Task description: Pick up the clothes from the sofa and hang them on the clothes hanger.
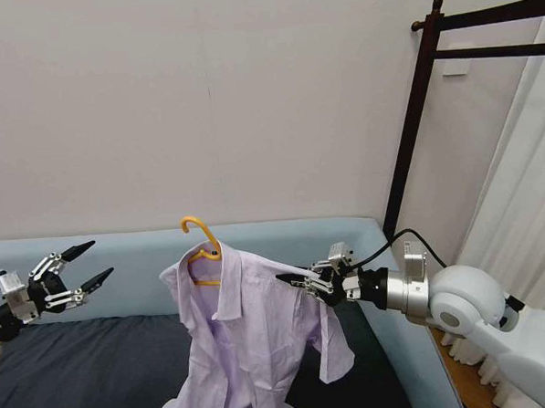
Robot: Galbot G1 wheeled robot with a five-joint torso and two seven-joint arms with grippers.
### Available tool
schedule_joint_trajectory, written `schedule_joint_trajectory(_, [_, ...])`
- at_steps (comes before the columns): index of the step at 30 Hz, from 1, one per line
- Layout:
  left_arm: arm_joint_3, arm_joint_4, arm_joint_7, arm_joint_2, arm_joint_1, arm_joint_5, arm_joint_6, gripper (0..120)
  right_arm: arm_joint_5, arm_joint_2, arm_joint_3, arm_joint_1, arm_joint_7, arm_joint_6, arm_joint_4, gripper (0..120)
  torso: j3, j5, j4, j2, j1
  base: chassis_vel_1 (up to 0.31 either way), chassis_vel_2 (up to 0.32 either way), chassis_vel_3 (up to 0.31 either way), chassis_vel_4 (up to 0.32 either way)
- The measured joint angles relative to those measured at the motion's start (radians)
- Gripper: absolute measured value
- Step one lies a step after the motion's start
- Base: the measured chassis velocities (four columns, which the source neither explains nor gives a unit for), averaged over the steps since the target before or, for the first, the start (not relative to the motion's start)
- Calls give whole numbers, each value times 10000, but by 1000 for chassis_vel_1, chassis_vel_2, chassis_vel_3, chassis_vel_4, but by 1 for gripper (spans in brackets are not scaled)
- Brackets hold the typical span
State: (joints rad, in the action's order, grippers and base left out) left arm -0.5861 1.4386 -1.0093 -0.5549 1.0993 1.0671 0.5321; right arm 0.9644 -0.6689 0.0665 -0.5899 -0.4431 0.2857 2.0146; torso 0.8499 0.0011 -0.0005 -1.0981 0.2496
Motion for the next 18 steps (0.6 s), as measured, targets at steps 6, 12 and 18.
schedule_joint_trajectory(6, [-81, 531, 595, -682, 400, -119, 161, 100, 354, -151, -533, 92, 1291, 225, 358, 0, 0, 1, 3, 0, -1, 0, 0, 0, 0])
schedule_joint_trajectory(12, [-62, 1868, 2455, -1425, 1030, -160, 7, 100, 1276, -166, -1087, 773, 2963, 912, 1189, 0, -1, 0, 4, -1, 0, 0, 0, 0, 0])
schedule_joint_trajectory(18, [454, 3756, 5252, -1672, 1134, -636, -923, 100, 1619, -27, -1331, 1288, 3503, 1166, 1468, 0, 0, 2, -1, 0, 0, 0, 0, 0, 0])
